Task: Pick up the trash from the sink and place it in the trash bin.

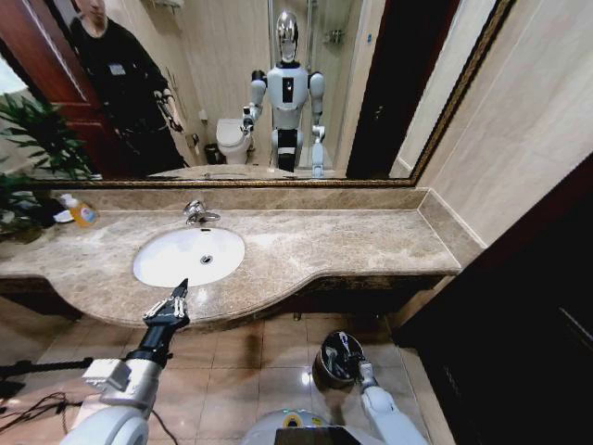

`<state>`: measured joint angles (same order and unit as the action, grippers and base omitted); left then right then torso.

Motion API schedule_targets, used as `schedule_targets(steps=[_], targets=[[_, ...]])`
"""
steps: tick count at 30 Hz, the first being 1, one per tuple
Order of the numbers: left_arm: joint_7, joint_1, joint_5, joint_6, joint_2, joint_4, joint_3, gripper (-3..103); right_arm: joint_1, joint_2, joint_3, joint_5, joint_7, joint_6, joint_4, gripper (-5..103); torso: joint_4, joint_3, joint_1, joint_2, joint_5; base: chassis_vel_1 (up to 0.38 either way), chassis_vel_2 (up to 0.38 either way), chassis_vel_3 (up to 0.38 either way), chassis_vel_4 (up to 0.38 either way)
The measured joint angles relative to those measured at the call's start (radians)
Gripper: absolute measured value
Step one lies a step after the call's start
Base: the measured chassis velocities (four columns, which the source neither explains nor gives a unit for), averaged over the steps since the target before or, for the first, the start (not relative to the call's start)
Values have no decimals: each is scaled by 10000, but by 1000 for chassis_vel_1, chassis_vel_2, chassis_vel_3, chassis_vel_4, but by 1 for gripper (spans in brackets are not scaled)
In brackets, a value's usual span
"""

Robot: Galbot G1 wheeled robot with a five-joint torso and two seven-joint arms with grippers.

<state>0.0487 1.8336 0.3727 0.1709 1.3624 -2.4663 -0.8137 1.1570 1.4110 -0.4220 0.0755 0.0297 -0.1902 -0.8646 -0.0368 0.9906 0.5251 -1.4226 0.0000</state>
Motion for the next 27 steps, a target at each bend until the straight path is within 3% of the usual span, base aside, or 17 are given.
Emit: schedule_targets(steps=[3, 4, 6, 8, 15, 18, 19, 27], targets=[[0, 0, 0, 0, 0, 0, 0, 0, -54, 9, -6, 0, -34, 1, 42, 45, 0, 0, 0, 0, 0, 0, 0, 0, 0], [0, 0, 0, 0, 0, 0, 0, 0, -54, 9, -6, 0, -34, 1, 42, 45, 0, 0, 0, 0, 0, 0, 0, 0, 0], [0, 0, 0, 0, 0, 0, 0, 0, -71, 17, -6, -8, -60, -1, 88, 56, 0, 0, 0, 0, 0, 0, 0, 0, 0], [0, 0, 0, 0, 0, -1, 0, 0, -77, 23, -6, -19, -83, -6, 111, 56, 0, 0, 0, 0, 0, 0, 0, 0, 0], [0, 0, 0, 0, 0, 0, 0, 0, -82, 61, 11, -71, -126, -9, 108, 89, 0, 0, 0, 0, 0, 0, 0, 0, 0], [0, 0, 0, 0, 0, 0, 0, 0, -86, 74, 15, -74, -127, -10, 97, 94, 0, 0, 0, 0, 0, 0, 0, 0, 0], [0, 0, 0, 0, 0, 0, 0, 0, -86, 82, 19, -78, -128, -9, 92, 100, 0, 0, 0, 0, 0, 0, 0, 0, 0], [0, 0, 0, 0, 0, 0, 0, 0, -50, 125, 26, -100, -144, -9, 35, 100, 0, 0, 0, 0, 0, 0, 0, 0, 0]])
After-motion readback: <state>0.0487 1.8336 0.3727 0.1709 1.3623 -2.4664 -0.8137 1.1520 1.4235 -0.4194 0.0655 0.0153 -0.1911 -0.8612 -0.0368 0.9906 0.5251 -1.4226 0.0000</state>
